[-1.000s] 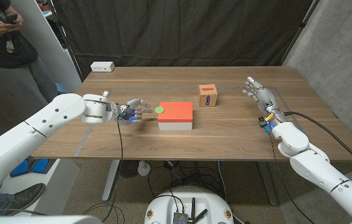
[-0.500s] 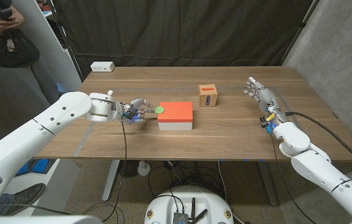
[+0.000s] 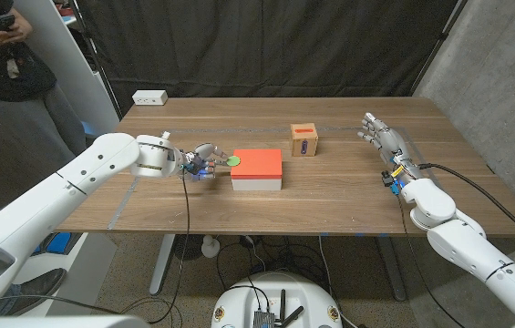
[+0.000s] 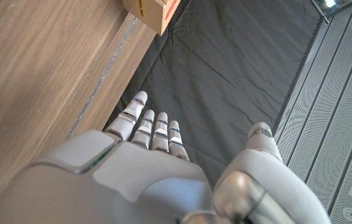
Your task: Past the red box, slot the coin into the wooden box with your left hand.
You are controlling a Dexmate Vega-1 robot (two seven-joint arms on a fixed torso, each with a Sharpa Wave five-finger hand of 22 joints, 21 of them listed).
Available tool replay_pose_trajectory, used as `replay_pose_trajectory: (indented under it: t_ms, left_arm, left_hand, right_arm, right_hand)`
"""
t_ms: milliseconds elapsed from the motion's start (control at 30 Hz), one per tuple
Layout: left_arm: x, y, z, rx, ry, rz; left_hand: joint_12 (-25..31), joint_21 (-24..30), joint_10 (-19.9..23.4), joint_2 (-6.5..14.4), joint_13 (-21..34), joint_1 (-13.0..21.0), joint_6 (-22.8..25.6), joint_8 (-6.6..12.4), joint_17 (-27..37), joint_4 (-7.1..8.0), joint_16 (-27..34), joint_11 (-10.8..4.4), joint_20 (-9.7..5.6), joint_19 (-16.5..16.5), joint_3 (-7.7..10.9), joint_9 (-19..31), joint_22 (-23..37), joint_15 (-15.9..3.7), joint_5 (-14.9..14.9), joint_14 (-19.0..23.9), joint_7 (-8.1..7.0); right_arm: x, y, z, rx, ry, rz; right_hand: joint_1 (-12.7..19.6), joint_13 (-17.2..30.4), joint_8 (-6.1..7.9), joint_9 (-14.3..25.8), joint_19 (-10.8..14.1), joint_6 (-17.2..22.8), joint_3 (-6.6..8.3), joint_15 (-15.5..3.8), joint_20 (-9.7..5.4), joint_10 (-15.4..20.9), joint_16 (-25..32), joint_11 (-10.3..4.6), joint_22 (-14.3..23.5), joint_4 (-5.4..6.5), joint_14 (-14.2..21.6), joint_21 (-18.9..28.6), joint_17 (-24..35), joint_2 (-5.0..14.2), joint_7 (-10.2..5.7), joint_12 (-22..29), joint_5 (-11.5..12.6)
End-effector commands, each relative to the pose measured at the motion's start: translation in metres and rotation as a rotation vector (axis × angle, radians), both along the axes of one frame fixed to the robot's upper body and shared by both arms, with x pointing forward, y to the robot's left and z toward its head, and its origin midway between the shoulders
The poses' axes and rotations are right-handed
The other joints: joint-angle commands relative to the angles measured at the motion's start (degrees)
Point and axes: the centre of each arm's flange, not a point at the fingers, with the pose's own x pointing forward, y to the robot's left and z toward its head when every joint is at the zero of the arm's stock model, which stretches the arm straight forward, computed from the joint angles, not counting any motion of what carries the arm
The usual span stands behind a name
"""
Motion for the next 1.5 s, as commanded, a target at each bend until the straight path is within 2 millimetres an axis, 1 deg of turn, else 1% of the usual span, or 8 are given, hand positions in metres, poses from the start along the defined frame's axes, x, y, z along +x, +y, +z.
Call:
replay_pose_trajectory:
  t_ms: [33,67,333,767,967,1400,1433,1500]
  left_arm:
    - [0.0012,-0.0028,-0.0007,-0.001,0.005,-0.004]
    - [0.001,-0.0029,-0.0007,-0.006,0.003,-0.004]
    - [-0.0003,-0.0033,-0.0004,-0.004,0.002,-0.004]
    - [-0.001,-0.0043,-0.0024,-0.001,0.01,-0.013]
    - [-0.0036,-0.0061,-0.0013,0.028,-0.006,0.001]
    - [-0.002,-0.0073,-0.005,0.008,0.002,0.002]
    - [-0.0017,-0.0074,-0.0056,0.007,0.004,0.004]
    - [-0.0007,-0.0078,-0.0066,-0.001,0.004,-0.002]
  left_hand:
    - [-0.21,-0.2,-0.25,0.8,0.07,0.37,1.04,0.72,0.01,0.05,-0.03,-0.09,-0.29,-0.22,0.38,-0.09,0.1,0.09,-0.04,-0.12,0.1]
    - [-0.08,-0.2,-0.19,0.88,0.25,0.42,1.11,0.82,0.1,0.04,0.07,-0.1,-0.29,-0.24,0.41,-0.07,0.1,0.08,-0.04,-0.03,0.15]
    - [-0.47,-0.14,-0.31,1.41,-0.22,0.7,1.39,1.25,0.1,0.04,0.05,-0.06,-0.26,-0.21,0.45,-0.03,0.09,0.08,-0.05,-0.1,0.05]
    - [-0.18,0.01,-0.37,2.49,0.23,1.57,2.3,2.14,0.25,-0.08,0.35,-0.04,-0.24,-0.42,0.44,-0.12,0.09,0.11,-0.05,0.13,-0.04]
    - [-0.31,0.0,-0.24,2.72,-0.03,1.62,2.7,2.47,-0.02,-0.03,0.09,-0.06,-0.26,-0.58,0.31,-0.15,0.1,0.13,-0.06,-0.16,0.08]
    - [0.01,0.01,-0.52,3.33,0.61,1.7,2.88,2.59,0.12,0.05,0.24,-0.05,-0.24,-0.78,0.1,-0.48,0.08,0.14,-0.11,-0.03,0.13]
    - [-0.37,0.02,-0.74,3.45,0.16,1.75,2.91,2.6,0.1,0.04,0.2,0.14,-0.25,-0.8,0.09,-0.52,0.09,0.13,-0.11,-0.08,0.2]
    - [0.0,0.05,-0.61,3.6,0.67,1.74,2.95,2.65,0.14,0.06,0.14,-0.06,-0.23,-0.83,0.03,-0.53,0.09,0.12,-0.14,-0.19,0.22]
  right_arm:
    - [0.0014,-0.0018,0.0002,-0.008,0.001,0.003]
    - [0.0015,-0.0017,0.0003,-0.005,0.001,0.003]
    - [0.0015,-0.0013,0.0017,-0.008,-0.002,0.004]
    - [0.0023,-0.0003,0.0009,-0.006,-0.005,0.008]
    - [0.0019,-0.0006,0.0013,-0.006,-0.009,0.006]
    - [0.0023,-0.0013,-0.0012,-0.001,-0.003,0.006]
    - [0.0023,-0.0015,-0.0014,0.0,-0.002,0.006]
    - [0.0023,-0.002,-0.0017,-0.004,-0.003,0.005]
  right_hand:
    - [0.55,0.11,0.08,0.17,0.23,0.46,0.66,0.27,0.34,0.45,0.15,-0.05,0.12,0.04,0.44,0.11,0.1,0.04,0.39,0.33,-0.12]
    - [0.55,0.11,0.08,0.17,0.24,0.47,0.66,0.06,0.31,0.44,0.15,-0.12,0.12,0.04,0.43,0.11,0.09,0.04,0.41,0.32,-0.12]
    - [0.57,0.11,0.06,0.18,0.25,0.46,0.65,0.18,0.34,0.38,0.16,-0.22,0.12,0.06,0.45,0.11,0.06,0.02,0.35,0.28,-0.13]
    - [0.6,0.12,0.03,0.18,0.25,0.41,0.64,0.3,0.48,0.57,0.2,-0.06,0.12,0.08,0.57,0.1,0.01,-0.02,0.21,0.32,-0.13]
    - [0.62,0.12,0.03,0.18,0.2,0.42,0.63,0.32,0.52,0.58,0.22,-0.05,0.12,0.09,0.62,0.07,-0.02,-0.03,0.18,0.31,-0.13]
    - [0.65,0.13,0.02,0.19,0.18,0.4,0.62,0.3,0.58,0.58,0.23,-0.02,0.12,0.11,0.64,0.06,-0.07,-0.07,0.13,0.28,-0.14]
    - [0.65,0.13,0.02,0.19,0.2,0.39,0.62,0.23,0.56,0.58,0.23,0.02,0.12,0.11,0.64,0.07,-0.08,-0.07,0.11,0.28,-0.14]
    - [0.65,0.13,0.02,0.19,0.2,0.4,0.61,0.34,0.58,0.64,0.22,-0.05,0.12,0.11,0.62,0.07,-0.08,-0.08,0.13,0.3,-0.14]
